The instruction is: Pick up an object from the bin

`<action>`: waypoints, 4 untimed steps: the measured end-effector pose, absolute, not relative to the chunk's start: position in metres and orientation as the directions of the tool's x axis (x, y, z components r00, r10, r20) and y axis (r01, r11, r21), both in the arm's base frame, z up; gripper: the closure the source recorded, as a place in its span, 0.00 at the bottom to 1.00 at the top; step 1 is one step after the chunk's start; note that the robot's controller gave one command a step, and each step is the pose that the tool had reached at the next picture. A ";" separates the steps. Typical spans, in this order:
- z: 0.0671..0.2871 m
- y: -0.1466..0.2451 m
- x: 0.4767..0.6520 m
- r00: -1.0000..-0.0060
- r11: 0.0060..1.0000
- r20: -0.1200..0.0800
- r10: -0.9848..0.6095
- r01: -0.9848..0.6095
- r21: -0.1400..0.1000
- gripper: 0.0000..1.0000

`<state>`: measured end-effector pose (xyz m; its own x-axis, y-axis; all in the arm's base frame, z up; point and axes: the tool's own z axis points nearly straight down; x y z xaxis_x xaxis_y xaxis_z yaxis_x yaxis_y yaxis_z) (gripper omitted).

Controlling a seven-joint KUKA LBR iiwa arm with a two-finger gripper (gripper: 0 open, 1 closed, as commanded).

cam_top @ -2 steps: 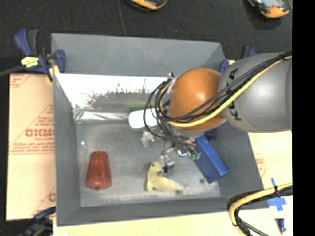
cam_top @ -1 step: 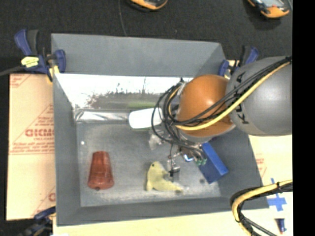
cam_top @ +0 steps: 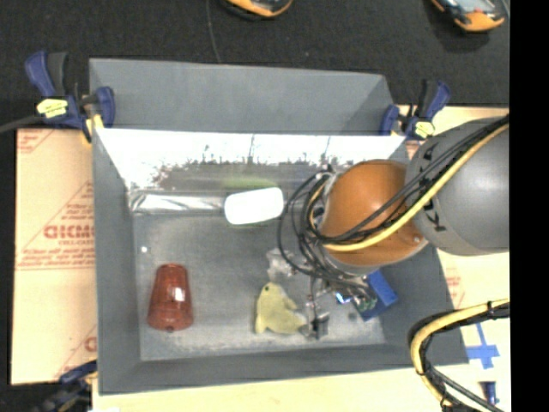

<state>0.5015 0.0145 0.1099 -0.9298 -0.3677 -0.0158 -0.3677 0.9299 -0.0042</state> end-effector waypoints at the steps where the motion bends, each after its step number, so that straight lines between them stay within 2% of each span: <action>1: 0.098 0.016 0.493 -0.951 0.951 -0.013 -0.310 -0.310 -0.002 0.00; 2: 0.077 0.016 0.498 -0.885 0.885 -0.011 -0.466 -0.466 -0.004 1.00; 3: 0.077 0.016 0.498 -0.885 0.885 -0.011 -0.465 -0.465 -0.004 1.00; 4: 0.136 0.007 0.496 -0.875 0.875 -0.007 -0.485 -0.485 -0.002 1.00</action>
Offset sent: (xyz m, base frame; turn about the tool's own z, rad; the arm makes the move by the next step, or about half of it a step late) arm -0.0039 0.0017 -0.0331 -0.1125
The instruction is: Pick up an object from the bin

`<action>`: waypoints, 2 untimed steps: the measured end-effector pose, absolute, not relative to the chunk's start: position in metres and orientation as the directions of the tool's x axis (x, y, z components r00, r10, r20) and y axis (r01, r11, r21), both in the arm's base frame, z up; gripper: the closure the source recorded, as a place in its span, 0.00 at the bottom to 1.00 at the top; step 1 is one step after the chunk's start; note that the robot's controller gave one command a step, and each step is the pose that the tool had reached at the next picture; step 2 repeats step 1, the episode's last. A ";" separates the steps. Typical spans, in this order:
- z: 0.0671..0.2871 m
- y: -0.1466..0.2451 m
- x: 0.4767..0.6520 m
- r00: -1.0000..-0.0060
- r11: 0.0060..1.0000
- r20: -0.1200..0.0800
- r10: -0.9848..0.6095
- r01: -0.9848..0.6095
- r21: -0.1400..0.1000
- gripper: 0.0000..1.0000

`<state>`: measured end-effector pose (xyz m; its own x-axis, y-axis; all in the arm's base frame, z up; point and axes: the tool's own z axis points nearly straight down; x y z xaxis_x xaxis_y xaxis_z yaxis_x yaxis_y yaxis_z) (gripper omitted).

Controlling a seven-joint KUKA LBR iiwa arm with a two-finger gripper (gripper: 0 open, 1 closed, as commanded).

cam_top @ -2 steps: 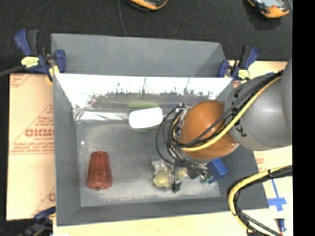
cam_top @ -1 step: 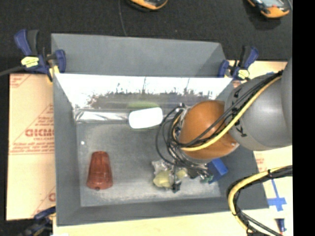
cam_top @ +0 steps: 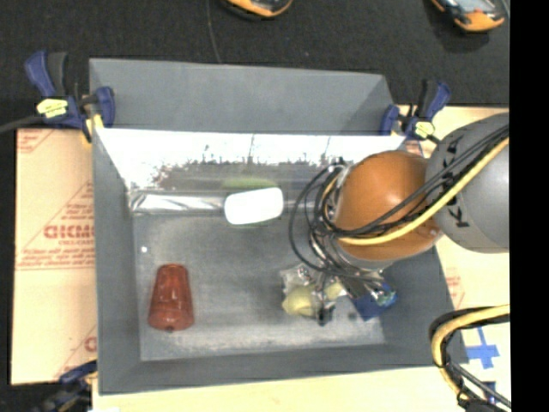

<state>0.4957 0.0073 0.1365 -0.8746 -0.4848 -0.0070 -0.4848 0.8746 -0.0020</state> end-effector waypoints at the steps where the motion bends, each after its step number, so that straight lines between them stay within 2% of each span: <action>1: 0.220 0.012 0.488 -0.883 0.883 -0.005 -0.468 -0.468 0.001 1.00; 2: 0.220 0.012 0.488 -0.883 0.883 -0.005 -0.468 -0.468 0.001 1.00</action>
Offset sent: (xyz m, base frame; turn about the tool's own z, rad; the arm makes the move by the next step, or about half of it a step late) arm -0.0076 0.0074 0.2539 -0.0313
